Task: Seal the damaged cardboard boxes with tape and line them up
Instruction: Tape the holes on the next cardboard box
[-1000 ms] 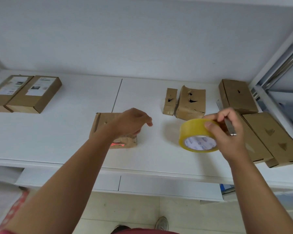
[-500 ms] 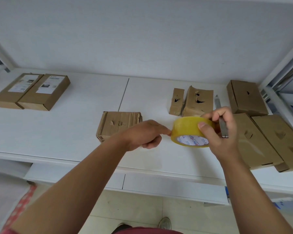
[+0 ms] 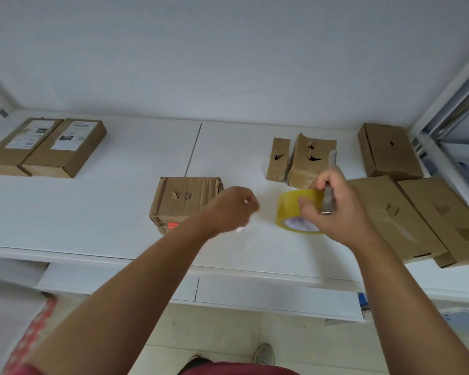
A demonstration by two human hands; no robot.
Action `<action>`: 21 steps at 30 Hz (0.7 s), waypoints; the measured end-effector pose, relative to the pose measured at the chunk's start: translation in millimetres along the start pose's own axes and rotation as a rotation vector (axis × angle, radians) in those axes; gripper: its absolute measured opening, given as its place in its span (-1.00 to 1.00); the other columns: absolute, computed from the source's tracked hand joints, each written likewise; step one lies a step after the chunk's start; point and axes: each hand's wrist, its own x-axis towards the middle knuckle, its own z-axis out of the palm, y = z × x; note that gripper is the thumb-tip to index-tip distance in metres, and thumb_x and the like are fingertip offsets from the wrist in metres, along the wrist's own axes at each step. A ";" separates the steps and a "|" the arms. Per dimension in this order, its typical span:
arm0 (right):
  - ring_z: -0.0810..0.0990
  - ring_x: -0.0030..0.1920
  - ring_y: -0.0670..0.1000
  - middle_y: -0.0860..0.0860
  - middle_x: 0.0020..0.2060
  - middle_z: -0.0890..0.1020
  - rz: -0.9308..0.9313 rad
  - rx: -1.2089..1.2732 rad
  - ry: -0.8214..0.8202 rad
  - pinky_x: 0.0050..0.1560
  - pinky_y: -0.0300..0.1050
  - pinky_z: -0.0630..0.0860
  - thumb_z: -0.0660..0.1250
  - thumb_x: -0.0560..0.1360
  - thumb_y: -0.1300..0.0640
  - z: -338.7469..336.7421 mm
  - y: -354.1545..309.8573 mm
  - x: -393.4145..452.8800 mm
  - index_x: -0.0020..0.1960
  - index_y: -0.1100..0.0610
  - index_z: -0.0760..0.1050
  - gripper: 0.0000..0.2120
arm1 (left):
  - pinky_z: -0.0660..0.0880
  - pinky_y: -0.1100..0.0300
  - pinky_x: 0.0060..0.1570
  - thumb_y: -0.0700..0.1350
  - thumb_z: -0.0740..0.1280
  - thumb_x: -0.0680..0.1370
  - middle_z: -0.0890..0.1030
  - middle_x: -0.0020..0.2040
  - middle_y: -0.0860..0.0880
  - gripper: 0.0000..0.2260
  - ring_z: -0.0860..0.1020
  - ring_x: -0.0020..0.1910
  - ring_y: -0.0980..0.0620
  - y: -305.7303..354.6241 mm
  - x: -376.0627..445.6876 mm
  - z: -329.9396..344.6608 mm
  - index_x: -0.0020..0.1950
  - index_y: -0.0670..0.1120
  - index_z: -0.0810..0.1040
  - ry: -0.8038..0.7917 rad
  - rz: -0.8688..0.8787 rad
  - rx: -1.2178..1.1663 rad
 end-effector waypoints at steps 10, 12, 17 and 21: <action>0.42 -0.35 -0.04 -0.02 -0.30 0.43 0.271 -0.794 -0.657 -0.44 -0.12 0.23 0.26 0.49 -0.04 0.0 22.4 13.9 -0.05 -0.03 0.07 -0.67 | 0.52 0.19 -0.29 -0.23 0.19 0.55 0.66 -0.15 -0.17 -0.80 0.66 -0.21 -0.11 -8.1 14.6 31.1 -0.06 -0.25 0.61 0.001 -0.091 0.390; 0.43 -0.33 -0.02 0.00 -0.26 0.43 0.341 -0.872 -0.748 -0.42 -0.15 0.25 0.27 0.49 0.05 3.9 21.1 15.0 0.00 0.07 0.17 -0.73 | 0.55 0.14 -0.21 -0.25 0.19 0.50 0.63 -0.23 -0.16 -0.82 0.65 -0.18 -0.16 -13.7 17.3 48.5 -0.19 -0.23 0.56 -0.056 -0.119 0.434; 0.47 -0.23 0.09 0.01 -0.24 0.46 0.344 -1.028 -0.812 -0.38 -0.15 0.24 0.26 0.50 0.19 26.0 21.0 13.5 0.09 0.15 0.25 -0.76 | 0.45 0.17 -0.28 -0.30 0.25 0.38 0.53 -0.34 -0.08 -0.87 0.54 -0.31 -0.09 -24.3 25.7 76.0 -0.35 -0.14 0.46 -0.133 -0.207 0.606; 0.44 -0.19 0.09 0.03 -0.08 0.57 0.327 -1.112 -0.825 -0.30 -0.12 0.24 0.26 0.51 0.20 42.6 20.7 14.9 0.23 0.18 0.32 -0.69 | 0.31 0.23 -0.39 -0.30 0.25 0.37 0.50 -0.32 -0.04 -0.89 0.46 -0.37 -0.01 -25.5 29.0 84.3 -0.32 -0.11 0.44 -0.121 -0.196 0.755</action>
